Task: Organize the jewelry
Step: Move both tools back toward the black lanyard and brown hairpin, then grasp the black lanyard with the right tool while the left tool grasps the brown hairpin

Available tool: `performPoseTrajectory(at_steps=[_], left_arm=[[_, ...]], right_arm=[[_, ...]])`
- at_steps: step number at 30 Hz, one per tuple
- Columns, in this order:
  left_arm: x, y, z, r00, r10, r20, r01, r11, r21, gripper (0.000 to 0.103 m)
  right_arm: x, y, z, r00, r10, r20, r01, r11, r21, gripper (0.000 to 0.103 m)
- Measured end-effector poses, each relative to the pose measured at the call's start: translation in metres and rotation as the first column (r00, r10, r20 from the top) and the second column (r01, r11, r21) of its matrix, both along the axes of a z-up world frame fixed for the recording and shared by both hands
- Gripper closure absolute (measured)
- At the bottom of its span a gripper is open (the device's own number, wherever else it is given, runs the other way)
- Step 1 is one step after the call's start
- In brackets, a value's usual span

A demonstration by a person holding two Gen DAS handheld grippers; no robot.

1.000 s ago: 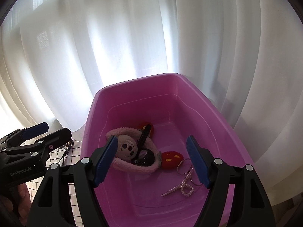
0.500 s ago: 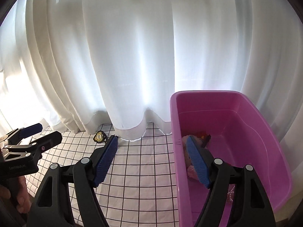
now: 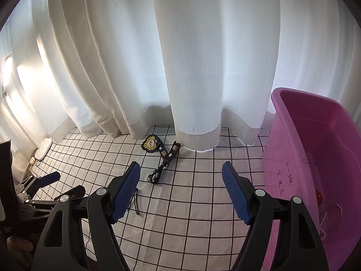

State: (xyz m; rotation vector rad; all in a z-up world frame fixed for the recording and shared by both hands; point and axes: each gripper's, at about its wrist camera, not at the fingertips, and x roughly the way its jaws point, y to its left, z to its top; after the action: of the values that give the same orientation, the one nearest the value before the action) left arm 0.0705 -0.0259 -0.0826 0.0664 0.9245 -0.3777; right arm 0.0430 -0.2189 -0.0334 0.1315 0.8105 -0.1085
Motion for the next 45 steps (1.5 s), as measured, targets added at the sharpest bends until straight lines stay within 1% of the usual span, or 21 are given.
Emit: performPoseTrajectory(at_steps=[3, 6, 11, 15, 18, 22, 24, 28, 31, 37, 41, 44, 45], left_arm=[[0.001, -0.009, -0.022, 1.000, -0.018, -0.023, 0.018, 1.000, -0.002, 0.007], [0.007, -0.016, -0.043, 0.999, -0.016, -0.035, 0.016, 1.000, 0.000, 0.007], [0.017, -0.019, -0.071, 0.998, 0.041, -0.042, -0.041, 0.999, 0.004, 0.007], [0.027, -0.020, -0.089, 0.993, 0.090, -0.071, -0.091, 0.996, -0.007, 0.007], [0.033, -0.025, -0.097, 0.991, 0.107, -0.080, -0.106, 0.994, 0.009, 0.007], [0.037, -0.031, -0.103, 0.991, 0.121, -0.060, -0.118, 0.992, 0.037, 0.007], [0.040, -0.032, -0.108, 0.989, 0.133, -0.072, -0.129, 0.990, 0.051, 0.007], [0.043, -0.033, -0.116, 0.983, 0.156, -0.093, -0.152, 0.987, 0.052, 0.007], [0.043, -0.036, -0.120, 0.984, 0.159, -0.079, -0.152, 0.985, 0.080, 0.007], [0.042, -0.040, -0.126, 0.983, 0.164, -0.080, -0.156, 0.982, 0.103, 0.007], [0.043, -0.041, -0.127, 0.982, 0.176, -0.073, -0.166, 0.978, 0.127, 0.007], [0.043, -0.043, -0.127, 0.981, 0.185, -0.061, -0.175, 0.974, 0.147, 0.006], [0.043, -0.042, -0.127, 0.980, 0.190, -0.061, -0.180, 0.973, 0.143, 0.006]], right_arm=[[0.023, 0.001, -0.019, 1.000, 0.007, -0.029, -0.006, 1.000, 0.028, 0.031], [0.049, -0.002, -0.040, 0.999, 0.011, -0.052, -0.008, 0.998, 0.056, 0.031], [0.089, -0.002, -0.078, 0.993, 0.038, -0.110, -0.030, 0.997, 0.078, 0.031], [0.116, 0.003, -0.105, 0.985, 0.063, -0.161, -0.053, 0.997, 0.063, 0.031], [0.130, 0.006, -0.120, 0.979, 0.081, -0.188, -0.073, 0.996, 0.051, 0.031], [0.141, 0.011, -0.134, 0.971, 0.101, -0.218, -0.097, 0.995, 0.028, 0.031], [0.145, 0.012, -0.139, 0.968, 0.101, -0.229, -0.101, 0.995, 0.009, 0.031], [0.149, 0.014, -0.148, 0.965, 0.088, -0.245, -0.095, 0.995, -0.016, 0.031], [0.150, 0.012, -0.157, 0.962, 0.075, -0.264, -0.082, 0.997, -0.013, 0.031], [0.156, 0.013, -0.171, 0.952, 0.071, -0.297, -0.080, 0.997, -0.018, 0.031], [0.156, 0.015, -0.171, 0.953, 0.075, -0.293, -0.093, 0.995, -0.046, 0.031], [0.159, 0.022, -0.175, 0.954, 0.080, -0.290, -0.110, 0.990, -0.090, 0.031], [0.158, 0.023, -0.176, 0.955, 0.080, -0.285, -0.110, 0.990, -0.090, 0.031]])
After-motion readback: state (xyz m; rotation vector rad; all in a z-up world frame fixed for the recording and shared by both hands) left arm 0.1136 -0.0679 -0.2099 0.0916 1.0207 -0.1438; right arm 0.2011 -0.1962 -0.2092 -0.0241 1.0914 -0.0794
